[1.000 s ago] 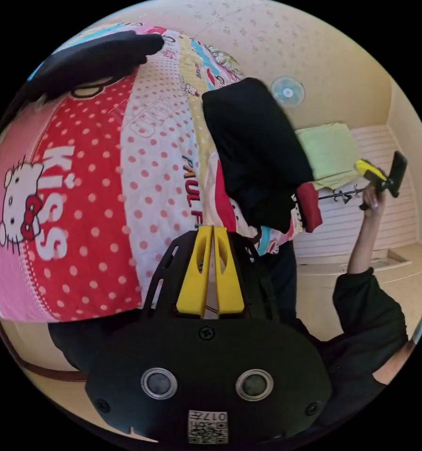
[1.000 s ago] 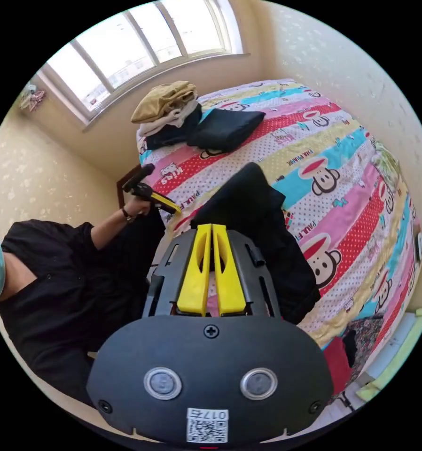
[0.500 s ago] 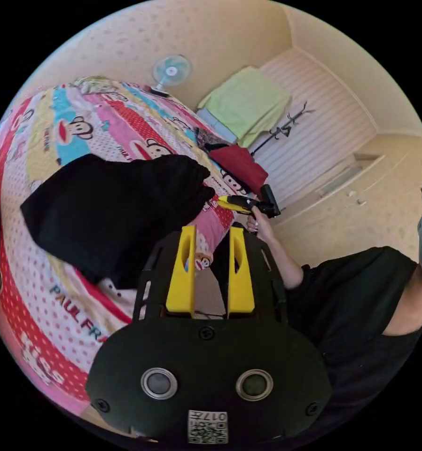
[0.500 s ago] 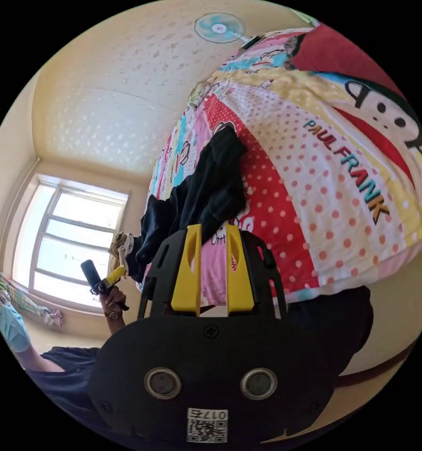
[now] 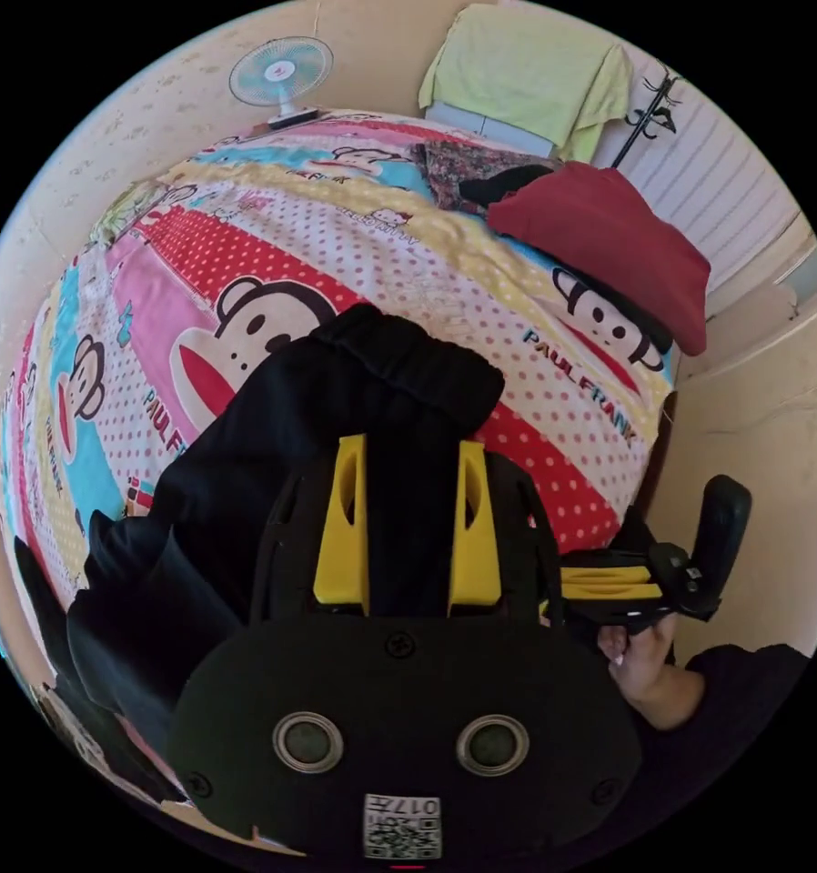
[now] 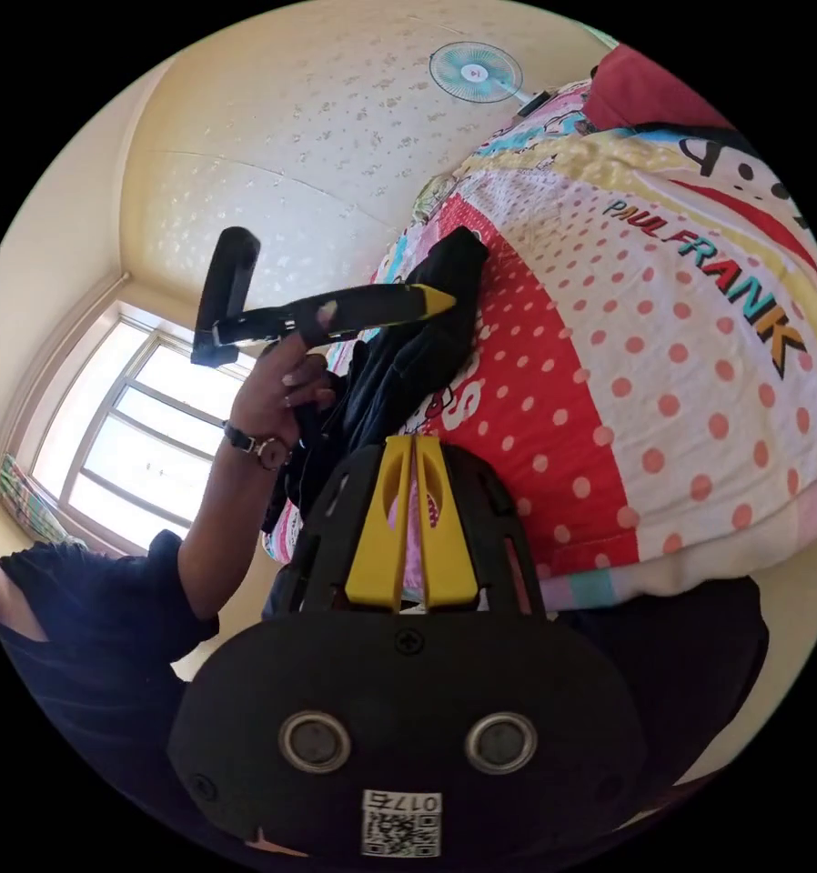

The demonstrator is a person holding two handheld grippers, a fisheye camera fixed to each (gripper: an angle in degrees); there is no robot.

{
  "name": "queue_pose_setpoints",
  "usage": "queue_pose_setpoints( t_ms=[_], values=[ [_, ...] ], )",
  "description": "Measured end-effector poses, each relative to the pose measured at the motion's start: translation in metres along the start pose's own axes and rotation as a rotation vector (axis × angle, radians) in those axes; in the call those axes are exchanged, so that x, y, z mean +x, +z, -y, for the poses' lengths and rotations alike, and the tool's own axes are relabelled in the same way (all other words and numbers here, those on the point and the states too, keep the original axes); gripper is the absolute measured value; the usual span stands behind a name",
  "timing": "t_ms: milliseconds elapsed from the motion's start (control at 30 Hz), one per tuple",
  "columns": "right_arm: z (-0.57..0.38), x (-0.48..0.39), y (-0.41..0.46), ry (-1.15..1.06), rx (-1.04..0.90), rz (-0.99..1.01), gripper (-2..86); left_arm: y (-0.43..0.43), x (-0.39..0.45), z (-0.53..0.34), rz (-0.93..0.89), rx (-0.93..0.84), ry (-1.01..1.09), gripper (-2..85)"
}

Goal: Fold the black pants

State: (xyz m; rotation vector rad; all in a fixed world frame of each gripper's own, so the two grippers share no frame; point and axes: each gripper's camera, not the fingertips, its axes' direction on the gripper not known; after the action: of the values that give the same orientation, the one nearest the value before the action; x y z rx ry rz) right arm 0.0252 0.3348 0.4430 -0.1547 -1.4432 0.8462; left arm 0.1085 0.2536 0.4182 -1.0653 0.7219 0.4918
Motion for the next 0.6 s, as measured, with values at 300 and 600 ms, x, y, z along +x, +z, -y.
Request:
queue_pose_setpoints(
  t_ms=[300, 600],
  values=[
    [-0.027, -0.005, -0.001, -0.037, 0.065, 0.128, 8.6, -0.052, -0.034, -0.078, -0.351, 0.281, -0.204, 2.2],
    [-0.061, -0.041, 0.005, -0.018, 0.137, -0.034, 11.0, -0.204, -0.032, -0.187, -0.290, 0.616, -0.186, 1.2]
  ],
)
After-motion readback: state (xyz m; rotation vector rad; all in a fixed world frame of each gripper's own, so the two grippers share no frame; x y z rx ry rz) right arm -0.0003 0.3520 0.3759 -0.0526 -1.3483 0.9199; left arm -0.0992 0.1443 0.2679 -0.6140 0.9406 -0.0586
